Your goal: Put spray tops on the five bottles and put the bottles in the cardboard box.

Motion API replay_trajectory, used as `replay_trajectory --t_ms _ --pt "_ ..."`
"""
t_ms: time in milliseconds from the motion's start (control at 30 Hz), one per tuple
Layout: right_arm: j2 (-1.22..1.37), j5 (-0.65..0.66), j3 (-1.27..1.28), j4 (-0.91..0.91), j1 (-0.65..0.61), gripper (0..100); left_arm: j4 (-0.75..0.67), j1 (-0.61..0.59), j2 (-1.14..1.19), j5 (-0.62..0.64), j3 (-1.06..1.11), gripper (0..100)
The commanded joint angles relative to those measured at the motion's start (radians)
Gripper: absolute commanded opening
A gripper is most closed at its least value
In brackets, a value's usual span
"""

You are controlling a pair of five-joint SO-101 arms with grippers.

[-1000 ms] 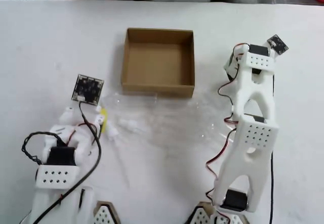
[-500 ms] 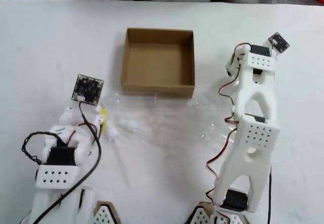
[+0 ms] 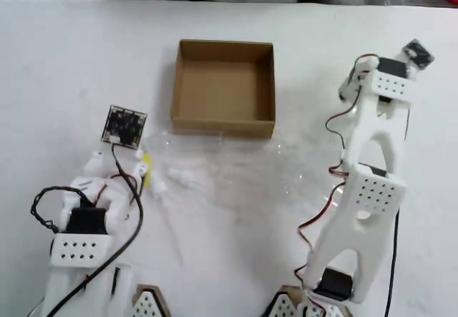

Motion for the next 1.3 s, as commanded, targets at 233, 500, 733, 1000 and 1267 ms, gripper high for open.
replay_trajectory --t_ms 233,500,733,1000,1267 --pt "-0.102 0.189 -0.322 0.308 -0.048 1.7 -0.003 0.004 0.007 -0.011 -0.020 10" --pt "-0.213 0.218 -0.322 0.309 -0.082 1.7 -0.015 0.004 0.007 -0.011 -0.017 10" --pt "-0.338 0.218 -0.311 0.312 -0.108 1.7 -0.049 0.004 0.010 -0.012 -0.006 10" --pt "-0.615 0.219 -0.012 0.311 -0.180 1.7 -0.064 -0.001 0.010 -0.012 0.000 10" --pt "-0.915 0.221 0.353 0.302 -0.275 1.7 -0.064 -0.001 0.010 -0.012 0.000 10"
